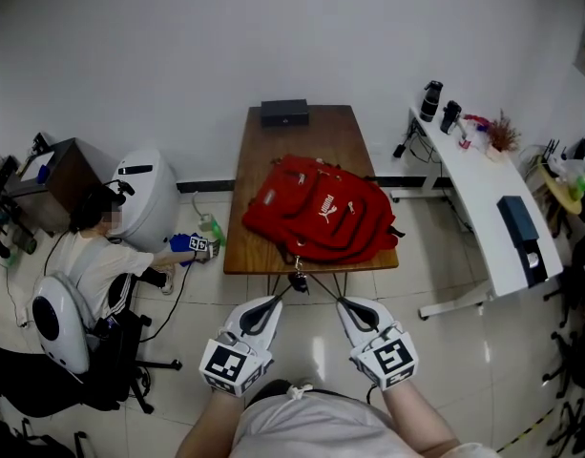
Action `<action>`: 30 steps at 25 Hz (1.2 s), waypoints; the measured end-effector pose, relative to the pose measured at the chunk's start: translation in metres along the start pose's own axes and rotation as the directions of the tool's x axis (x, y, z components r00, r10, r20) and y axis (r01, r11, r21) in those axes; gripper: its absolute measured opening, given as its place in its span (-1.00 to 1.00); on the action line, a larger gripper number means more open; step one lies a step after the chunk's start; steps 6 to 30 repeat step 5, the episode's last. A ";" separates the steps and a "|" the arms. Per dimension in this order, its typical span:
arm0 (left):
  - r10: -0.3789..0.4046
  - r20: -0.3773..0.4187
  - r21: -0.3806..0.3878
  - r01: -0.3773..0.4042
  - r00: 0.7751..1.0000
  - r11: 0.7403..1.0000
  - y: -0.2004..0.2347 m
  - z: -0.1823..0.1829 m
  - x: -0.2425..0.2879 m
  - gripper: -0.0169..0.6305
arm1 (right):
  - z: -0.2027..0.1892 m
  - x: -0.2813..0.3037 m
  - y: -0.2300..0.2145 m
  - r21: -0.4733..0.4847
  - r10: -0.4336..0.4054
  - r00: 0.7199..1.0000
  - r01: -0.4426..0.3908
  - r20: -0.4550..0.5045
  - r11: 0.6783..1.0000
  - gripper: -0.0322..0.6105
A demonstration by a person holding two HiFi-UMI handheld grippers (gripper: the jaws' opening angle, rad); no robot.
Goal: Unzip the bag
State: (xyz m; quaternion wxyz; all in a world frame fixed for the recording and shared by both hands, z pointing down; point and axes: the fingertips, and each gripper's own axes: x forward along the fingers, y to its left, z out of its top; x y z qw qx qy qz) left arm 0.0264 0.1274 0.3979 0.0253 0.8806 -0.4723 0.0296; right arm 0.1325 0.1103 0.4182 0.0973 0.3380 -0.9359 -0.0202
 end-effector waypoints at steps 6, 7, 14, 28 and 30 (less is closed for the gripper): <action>0.002 -0.006 -0.005 -0.002 1.000 1.000 0.005 -0.002 0.003 -0.93 | 0.007 0.005 -0.004 0.011 -0.019 1.000 0.019 -0.021 1.000 -0.88; 0.002 -0.006 -0.005 -0.002 1.000 1.000 0.005 -0.002 0.003 -0.93 | 0.007 0.005 -0.004 0.011 -0.019 1.000 0.019 -0.021 1.000 -0.88; 0.002 -0.006 -0.005 -0.002 1.000 1.000 0.005 -0.002 0.003 -0.93 | 0.007 0.005 -0.004 0.011 -0.019 1.000 0.019 -0.021 1.000 -0.88; 0.002 -0.006 -0.005 -0.002 1.000 1.000 0.005 -0.002 0.003 -0.93 | 0.007 0.005 -0.004 0.011 -0.019 1.000 0.019 -0.021 1.000 -0.88; 0.002 -0.006 -0.005 -0.002 1.000 1.000 0.005 -0.002 0.003 -0.93 | 0.007 0.005 -0.004 0.011 -0.019 1.000 0.019 -0.021 1.000 -0.88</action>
